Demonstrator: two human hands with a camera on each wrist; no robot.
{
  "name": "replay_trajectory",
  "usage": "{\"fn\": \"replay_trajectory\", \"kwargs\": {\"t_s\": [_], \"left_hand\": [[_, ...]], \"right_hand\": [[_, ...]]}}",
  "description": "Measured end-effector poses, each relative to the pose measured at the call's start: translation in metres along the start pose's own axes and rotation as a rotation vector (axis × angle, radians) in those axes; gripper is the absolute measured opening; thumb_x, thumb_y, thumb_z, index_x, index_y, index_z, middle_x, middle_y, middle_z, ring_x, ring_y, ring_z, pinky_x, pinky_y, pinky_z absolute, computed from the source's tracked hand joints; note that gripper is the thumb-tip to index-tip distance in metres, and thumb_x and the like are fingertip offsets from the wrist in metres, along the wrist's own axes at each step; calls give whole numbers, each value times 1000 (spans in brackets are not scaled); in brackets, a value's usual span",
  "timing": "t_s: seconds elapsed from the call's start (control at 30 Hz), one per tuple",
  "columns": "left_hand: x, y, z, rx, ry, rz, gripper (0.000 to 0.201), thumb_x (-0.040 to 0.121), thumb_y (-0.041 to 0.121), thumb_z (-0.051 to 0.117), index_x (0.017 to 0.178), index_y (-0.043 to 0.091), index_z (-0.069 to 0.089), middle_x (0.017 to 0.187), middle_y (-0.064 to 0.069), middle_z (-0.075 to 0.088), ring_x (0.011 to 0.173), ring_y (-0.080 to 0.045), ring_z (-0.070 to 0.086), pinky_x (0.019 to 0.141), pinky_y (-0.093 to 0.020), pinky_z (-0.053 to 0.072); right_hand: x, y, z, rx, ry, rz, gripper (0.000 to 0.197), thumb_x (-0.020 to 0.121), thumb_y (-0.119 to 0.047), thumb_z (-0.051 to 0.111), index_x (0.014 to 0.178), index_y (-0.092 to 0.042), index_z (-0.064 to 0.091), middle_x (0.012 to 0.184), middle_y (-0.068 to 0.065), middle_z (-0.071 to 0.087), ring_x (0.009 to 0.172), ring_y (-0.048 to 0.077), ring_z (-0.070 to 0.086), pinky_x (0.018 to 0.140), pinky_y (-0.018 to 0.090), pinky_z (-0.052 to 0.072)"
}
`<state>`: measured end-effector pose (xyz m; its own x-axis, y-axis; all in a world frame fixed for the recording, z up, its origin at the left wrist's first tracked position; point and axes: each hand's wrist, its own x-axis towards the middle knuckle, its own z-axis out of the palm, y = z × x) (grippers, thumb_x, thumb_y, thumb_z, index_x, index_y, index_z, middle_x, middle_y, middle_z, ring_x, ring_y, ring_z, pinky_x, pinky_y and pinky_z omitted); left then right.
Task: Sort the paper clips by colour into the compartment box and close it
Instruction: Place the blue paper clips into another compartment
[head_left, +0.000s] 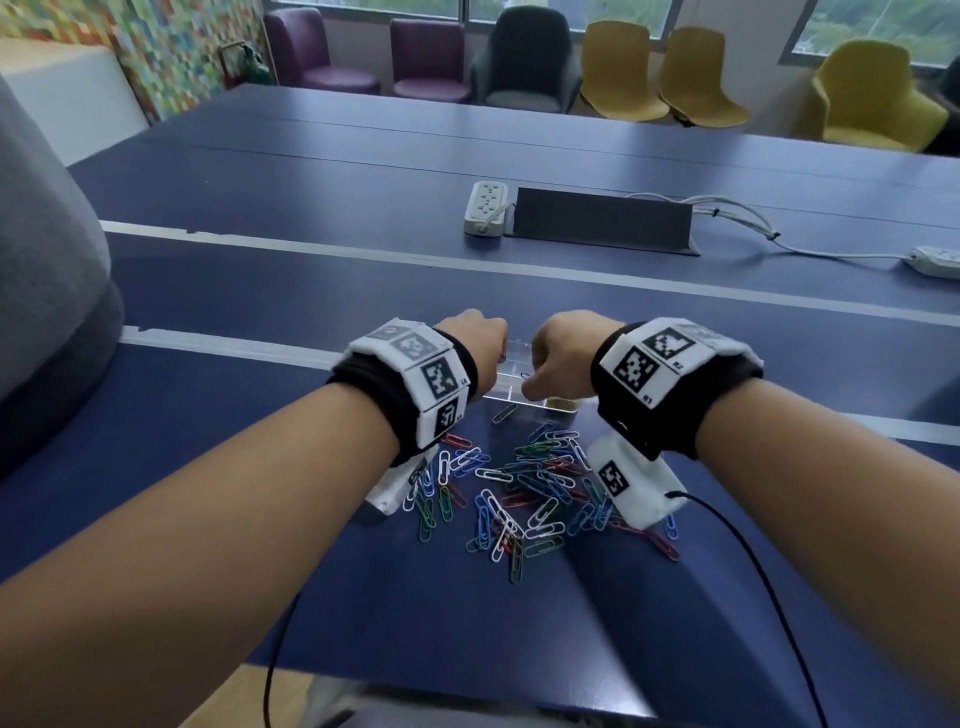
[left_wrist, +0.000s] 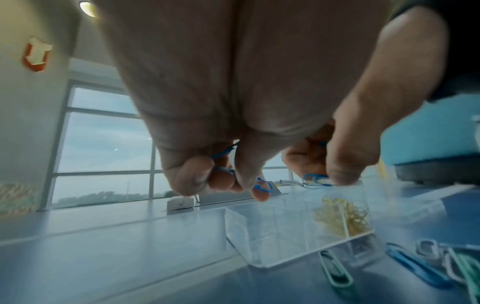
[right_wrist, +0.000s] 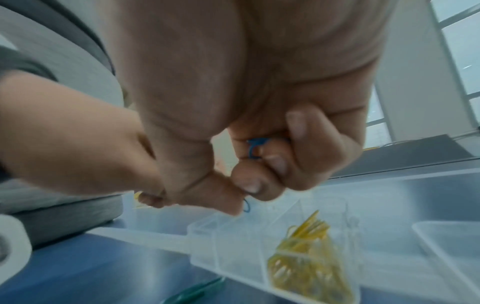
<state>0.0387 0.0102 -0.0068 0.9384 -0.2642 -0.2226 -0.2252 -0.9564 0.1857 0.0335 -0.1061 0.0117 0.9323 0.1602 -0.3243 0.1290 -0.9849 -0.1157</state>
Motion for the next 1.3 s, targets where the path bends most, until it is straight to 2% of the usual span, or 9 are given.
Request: {"fn": "replay_trajectory", "kwargs": {"t_s": [0.27,0.47,0.57,0.67,0.73,0.87,1.03,1.2,1.3], "left_hand": [[7,11,-4,44,-6,8,38,90,5,48,128,7,44,128,-17,54,120,-34,51,97,-40,42],[0,16,-9,-138,-26,17,36,91,6,43,124,1,28,104,-20,60,85,-33,58,70,-34,34],[0,15,-11,-178,-36,-19,38,93,7,42,127,3,26,69,-6,47,58,-22,43,62,-34,32],[1,11,-15,-176,-20,-22,44,90,7,47,130,6,29,71,-2,50,76,-28,53,66,-33,38],[0,9,-17,-183,4,-19,49,89,13,51,134,10,34,100,-8,63,99,-31,58,81,-35,44],[1,6,-19,-212,67,-22,47,87,14,54,132,16,43,124,-10,60,114,-29,56,90,-33,45],[-1,2,-18,-285,62,-45,49,88,7,52,134,20,42,123,-10,61,108,-29,62,91,-37,52],[-3,-6,-16,-317,101,-56,47,88,4,48,132,21,43,118,-9,63,105,-29,61,83,-33,49],[-5,-12,-12,-314,91,-77,50,88,5,48,134,22,41,117,-8,64,104,-26,61,83,-31,49]], "right_hand": [[21,-6,-9,-4,-26,18,18,80,-23,67,90,-9,63,81,6,58,75,23,53,50,22,35],[28,-13,-11,-21,-59,6,21,86,-14,60,68,-9,50,61,2,49,58,20,50,51,24,38],[35,-13,-12,94,-54,37,19,81,-8,61,64,-7,54,60,6,56,59,21,56,64,30,51],[35,-15,-16,197,-90,59,26,85,-2,58,59,-5,53,35,3,54,41,14,56,50,17,48],[34,-16,-18,211,-96,52,34,87,-2,58,55,-6,49,22,-4,44,21,4,46,31,8,37],[33,-18,-22,236,-90,24,15,81,-4,66,70,-6,56,60,3,59,58,15,63,59,24,54],[35,-20,-25,120,54,66,23,67,-25,74,51,-19,59,48,-3,57,49,17,54,59,26,46],[32,-23,-19,264,48,39,12,81,-16,59,90,-14,67,69,-2,63,61,15,62,59,24,51],[32,-24,-15,349,56,60,25,83,-10,52,99,-12,70,86,3,75,81,21,73,78,37,60]]}}
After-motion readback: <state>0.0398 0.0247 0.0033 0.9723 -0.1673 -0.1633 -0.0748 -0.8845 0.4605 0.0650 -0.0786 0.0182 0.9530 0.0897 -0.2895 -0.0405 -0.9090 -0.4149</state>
